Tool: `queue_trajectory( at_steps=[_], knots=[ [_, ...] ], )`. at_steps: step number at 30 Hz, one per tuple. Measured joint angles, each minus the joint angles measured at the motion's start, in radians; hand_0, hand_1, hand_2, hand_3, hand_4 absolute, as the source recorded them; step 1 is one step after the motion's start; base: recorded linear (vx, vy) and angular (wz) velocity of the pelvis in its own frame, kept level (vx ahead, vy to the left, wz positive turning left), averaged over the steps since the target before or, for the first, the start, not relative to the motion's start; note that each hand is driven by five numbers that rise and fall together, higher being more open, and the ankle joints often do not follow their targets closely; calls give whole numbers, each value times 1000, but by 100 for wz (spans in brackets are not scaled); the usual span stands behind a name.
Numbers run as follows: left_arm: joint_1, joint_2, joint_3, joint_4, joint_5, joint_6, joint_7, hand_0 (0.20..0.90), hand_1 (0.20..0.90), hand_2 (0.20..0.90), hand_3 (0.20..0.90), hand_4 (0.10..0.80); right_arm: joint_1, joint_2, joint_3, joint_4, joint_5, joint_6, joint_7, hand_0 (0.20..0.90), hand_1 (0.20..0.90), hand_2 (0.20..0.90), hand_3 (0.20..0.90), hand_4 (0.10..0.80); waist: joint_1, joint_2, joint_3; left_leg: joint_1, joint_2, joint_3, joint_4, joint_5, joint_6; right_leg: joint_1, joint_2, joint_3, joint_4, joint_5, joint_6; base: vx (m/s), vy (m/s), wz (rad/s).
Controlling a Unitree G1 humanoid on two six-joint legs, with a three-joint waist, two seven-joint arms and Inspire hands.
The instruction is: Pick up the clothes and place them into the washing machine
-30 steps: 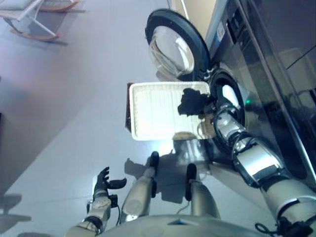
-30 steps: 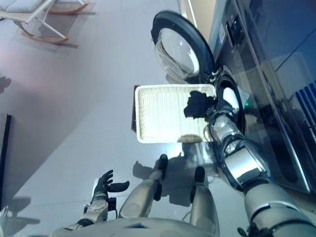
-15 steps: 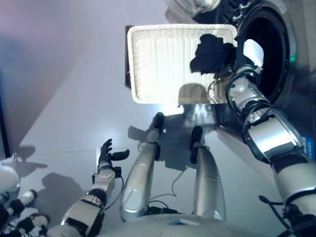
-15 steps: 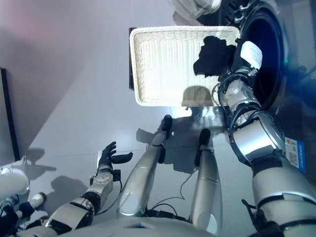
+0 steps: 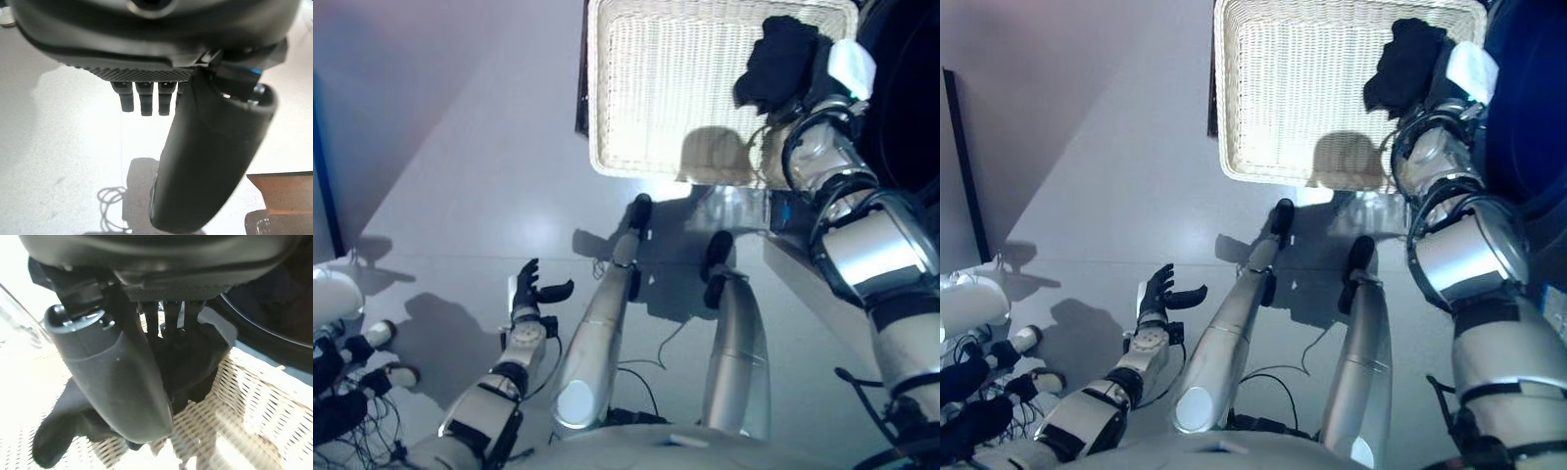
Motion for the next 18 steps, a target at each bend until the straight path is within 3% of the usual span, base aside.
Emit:
queue_trajectory(
  at_steps=[2,7,8,9,18],
  knots=[
    [-14,1,-19,-26,-8,7,10,900,900,900,900,800,-35,-15,20,19,-1,0,0,900,900,900,900,800,6,1,-1,-29,0,1,5,0,0,-32,-1,5,9,-2,1,-27,16,9],
    [16,-3,-80,-265,-6,-27,29,900,900,900,900,800,-79,-122,89,58,-26,-14,24,900,900,900,900,800,63,29,-7,-88,-19,0,16,6,-5,-108,-18,25,68,-25,-2,19,45,19],
    [16,-3,-81,-278,-5,-27,28,900,900,900,900,800,-82,-123,91,65,-31,-11,30,535,535,535,535,557,71,33,-9,-91,-20,1,17,6,-5,-111,-21,25,68,-26,-3,42,29,3],
    [16,-4,-81,-284,-5,-27,28,900,900,900,900,800,-81,-126,95,72,-38,-10,37,300,300,300,300,400,78,34,-10,-91,-20,2,17,6,-5,-114,-20,27,71,-27,-4,37,16,-2],
    [50,-8,-80,-300,-5,-21,28,900,900,900,900,800,-89,-148,116,66,-70,-6,56,300,300,300,300,400,84,47,-18,-95,-20,6,21,6,-5,-123,-15,38,72,-26,0,27,9,-3]
  ],
)
